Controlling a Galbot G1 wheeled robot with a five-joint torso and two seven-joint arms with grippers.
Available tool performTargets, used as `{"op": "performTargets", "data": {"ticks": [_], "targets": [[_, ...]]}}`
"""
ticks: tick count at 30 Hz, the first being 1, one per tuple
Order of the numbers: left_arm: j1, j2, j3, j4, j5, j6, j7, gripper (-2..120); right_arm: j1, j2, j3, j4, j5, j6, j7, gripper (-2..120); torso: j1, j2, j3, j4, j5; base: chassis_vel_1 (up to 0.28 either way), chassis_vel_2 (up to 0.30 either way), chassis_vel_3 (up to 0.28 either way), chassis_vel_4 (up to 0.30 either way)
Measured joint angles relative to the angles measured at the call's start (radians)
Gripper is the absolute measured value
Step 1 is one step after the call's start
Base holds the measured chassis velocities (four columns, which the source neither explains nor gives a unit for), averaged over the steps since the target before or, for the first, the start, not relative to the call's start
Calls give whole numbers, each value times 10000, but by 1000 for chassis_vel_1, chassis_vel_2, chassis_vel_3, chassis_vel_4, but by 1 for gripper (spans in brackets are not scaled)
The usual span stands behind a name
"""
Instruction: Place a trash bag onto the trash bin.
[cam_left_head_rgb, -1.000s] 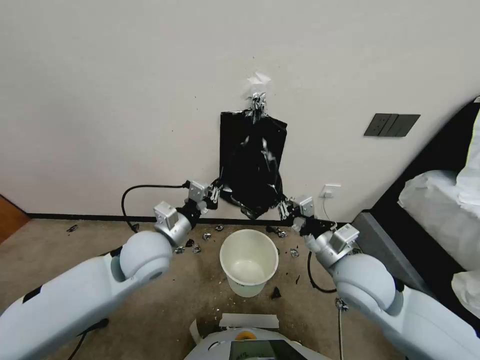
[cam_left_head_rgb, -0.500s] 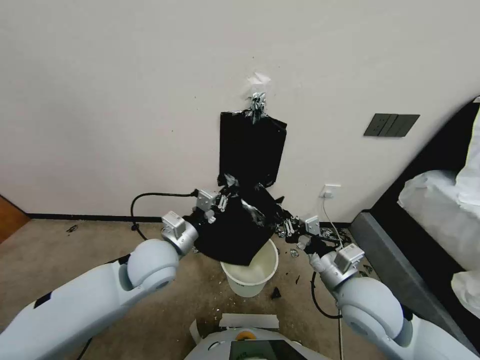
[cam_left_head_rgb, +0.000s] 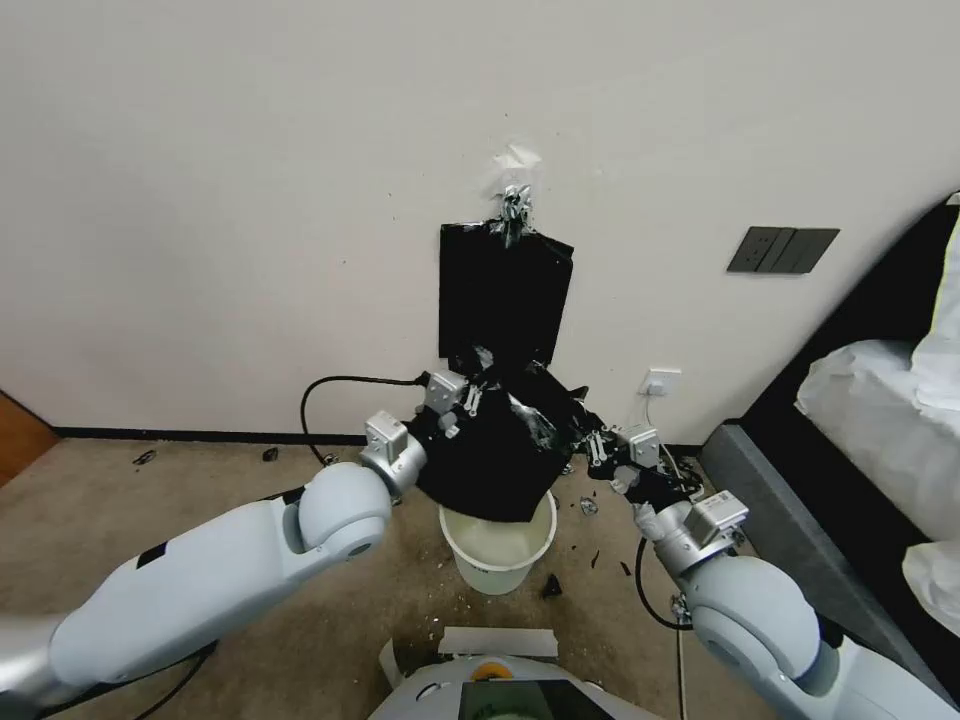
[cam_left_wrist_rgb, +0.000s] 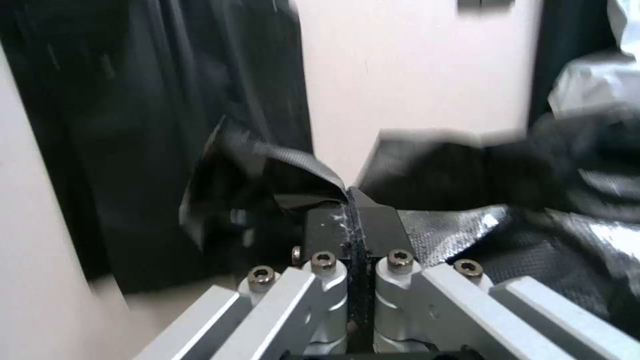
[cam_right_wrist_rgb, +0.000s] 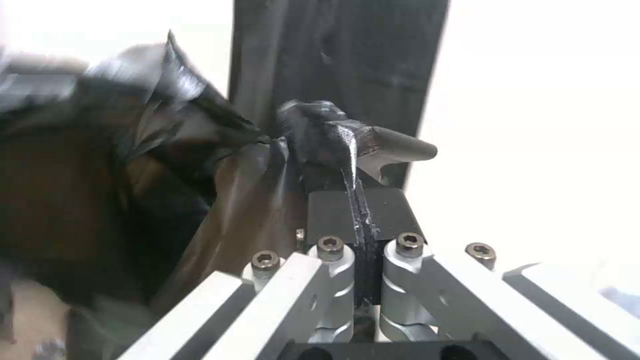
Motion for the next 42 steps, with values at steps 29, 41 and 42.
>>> {"op": "performTargets", "data": {"ticks": [29,41,42], "targets": [[5869,-1728,-2176,1204,2723,4,392,0,-688,2299,-2125,-1977,346,-773,1011,0,0,0,0,-3,2,0,0,0,0],[8766,-2137,-3257,895,3783,-369,716,0,-1116,2734,-2255,-1481,664,-2093,1823,0,0,1,-1,0,1,0,0,0,0],[8967,-2211,-3323,891,3898,-406,735,0,-1133,2755,-2281,-1446,702,-2201,1905,0,0,0,-1,1,2,0,0,0,0]]}}
